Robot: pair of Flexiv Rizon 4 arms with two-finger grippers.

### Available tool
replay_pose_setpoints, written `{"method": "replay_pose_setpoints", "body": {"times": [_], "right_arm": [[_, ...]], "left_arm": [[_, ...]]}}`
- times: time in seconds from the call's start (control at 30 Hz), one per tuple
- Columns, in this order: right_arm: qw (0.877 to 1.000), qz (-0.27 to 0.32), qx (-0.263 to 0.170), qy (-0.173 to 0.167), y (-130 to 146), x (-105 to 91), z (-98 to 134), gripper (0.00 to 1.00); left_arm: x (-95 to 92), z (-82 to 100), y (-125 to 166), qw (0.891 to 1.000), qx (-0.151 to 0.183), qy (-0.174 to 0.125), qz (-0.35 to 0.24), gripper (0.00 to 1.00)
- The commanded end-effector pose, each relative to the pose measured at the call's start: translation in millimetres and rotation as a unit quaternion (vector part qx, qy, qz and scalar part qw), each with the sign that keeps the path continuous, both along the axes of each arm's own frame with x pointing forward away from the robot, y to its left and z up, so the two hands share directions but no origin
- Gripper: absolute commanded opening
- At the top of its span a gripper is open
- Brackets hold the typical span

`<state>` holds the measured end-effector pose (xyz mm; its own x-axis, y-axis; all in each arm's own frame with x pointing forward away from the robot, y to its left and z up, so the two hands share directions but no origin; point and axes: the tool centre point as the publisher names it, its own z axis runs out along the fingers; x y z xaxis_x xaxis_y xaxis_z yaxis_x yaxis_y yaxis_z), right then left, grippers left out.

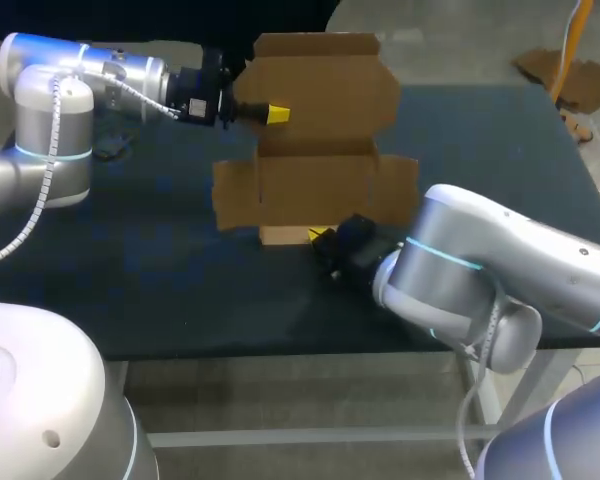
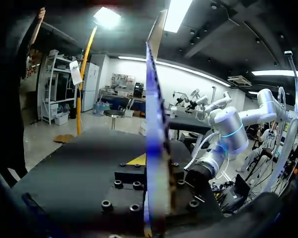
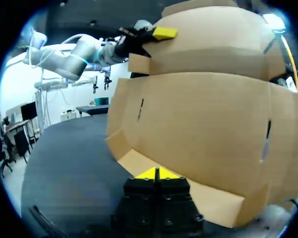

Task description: Assemble the packaging by folding the flat box into shape, placing the metal phone stand inside, and closing the box properly

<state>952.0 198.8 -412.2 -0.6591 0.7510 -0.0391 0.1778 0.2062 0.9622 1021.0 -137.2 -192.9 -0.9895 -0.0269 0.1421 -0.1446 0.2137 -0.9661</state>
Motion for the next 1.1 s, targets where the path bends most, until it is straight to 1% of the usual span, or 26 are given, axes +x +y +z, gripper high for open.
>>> {"method": "replay_pose_setpoints", "body": {"times": [0.03, 0.07, 0.2, 0.43, 0.67, 0.8, 1.1], "right_arm": [[0.997, -0.075, -0.01, 0.004, 7, 4.8, 1, 0.0], [0.997, -0.073, -0.006, 0.013, 7, 5.8, 0, 0.0], [0.997, -0.072, 0.005, 0.034, 6, 7.5, -3, 0.0], [0.996, -0.078, 0.005, 0.049, 6, 8.2, -9, 0.0], [0.995, -0.084, 0.017, 0.059, 2, 3.5, -10, 0.0], [0.994, -0.087, 0.021, 0.07, 1, 4.3, -16, 0.0], [0.993, -0.086, 0.031, 0.081, 0, 0.9, -22, 0.0]], "left_arm": [[-0.5, -1.1, 1, 1.0, 0.0, 0.0, -0.001, 0.0], [-0.5, -1.1, 1, 1.0, 0.0, 0.0, -0.001, 0.0], [-0.5, -1.1, 1, 1.0, 0.0, 0.0, -0.001, 0.0], [-0.5, -1.1, 1, 1.0, 0.0, 0.0, -0.001, 0.0], [-0.5, -1.1, 1, 1.0, 0.0, 0.0, -0.001, 0.0], [-0.5, -1.1, 1, 1.0, 0.0, 0.0, -0.001, 0.0], [-0.5, -1.1, 1, 1.0, 0.0, 0.0, -0.001, 0.0]]}}
